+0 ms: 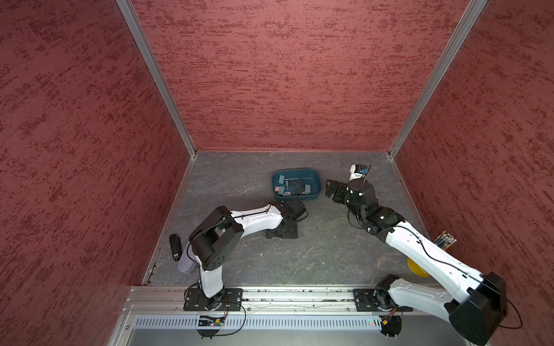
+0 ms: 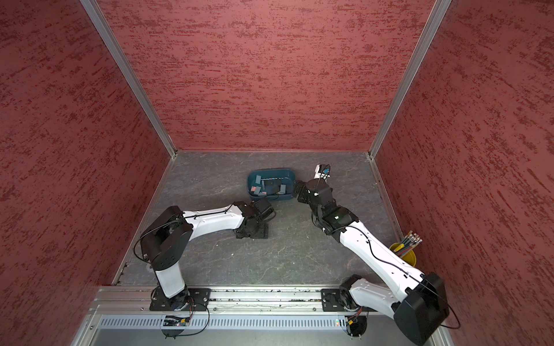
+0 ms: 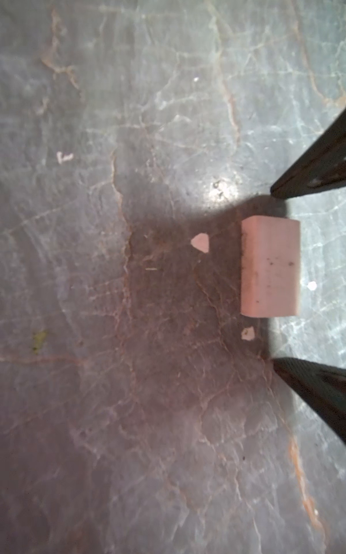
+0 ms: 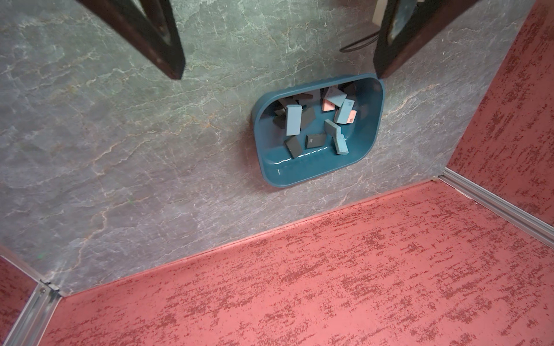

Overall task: Put the eraser in the storage box
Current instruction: Pick up the eraser from the center of the board.

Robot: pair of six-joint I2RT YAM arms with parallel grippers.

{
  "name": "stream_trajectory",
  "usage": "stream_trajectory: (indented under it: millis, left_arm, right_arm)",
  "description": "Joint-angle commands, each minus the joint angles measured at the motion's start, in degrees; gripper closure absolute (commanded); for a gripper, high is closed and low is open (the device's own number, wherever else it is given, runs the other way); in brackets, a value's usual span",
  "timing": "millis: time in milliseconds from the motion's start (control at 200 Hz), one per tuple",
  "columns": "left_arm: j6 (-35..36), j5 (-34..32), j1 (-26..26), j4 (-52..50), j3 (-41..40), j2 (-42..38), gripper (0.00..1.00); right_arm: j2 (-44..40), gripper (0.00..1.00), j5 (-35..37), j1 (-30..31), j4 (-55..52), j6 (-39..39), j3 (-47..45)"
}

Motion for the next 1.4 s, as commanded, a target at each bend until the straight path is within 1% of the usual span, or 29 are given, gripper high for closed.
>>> stream_trajectory:
  millis: [0,125,286,431,516,606,801,1392]
  left_arm:
    - [0.3,-0.1,-0.1,0.6,0.6,0.8,0.21]
    - [0.0,-0.1,-0.2,0.7,0.2,0.7,0.26]
    - [0.2,-0.4,-0.2,0.6,0.4,0.7,0.36]
    - [0.3,-0.4,-0.2,0.7,0.6,0.9,0.43]
    - [0.3,-0.7,-0.2,0.8,0.6,1.1,0.49]
    - [0.4,-0.7,-0.2,0.9,0.5,1.4,0.52]
    - [0.2,-1.0,-0.1,0.9,0.1,1.2,0.56]
    - [0.4,-3.3,-0.1,-1.2,-0.3,-4.1,0.56]
  right_arm:
    - [-0.8,0.01,-0.7,0.1,1.9,0.5,-0.2]
    - [-0.6,0.01,-1.1,0.1,2.2,0.5,-0.3]
    - [-0.2,0.01,-1.6,0.1,2.5,0.9,-0.4]
    - [-0.3,0.01,-1.9,0.1,2.8,1.2,-1.0]
    - [-0.3,0.01,-2.1,0.1,2.9,1.4,-1.1]
    - [-0.2,0.01,-2.2,0.1,3.0,1.4,-1.1]
    - [-0.1,0.01,-2.6,0.1,3.2,1.5,-1.1]
    - [1.0,0.01,-4.7,0.1,4.3,2.7,-2.6]
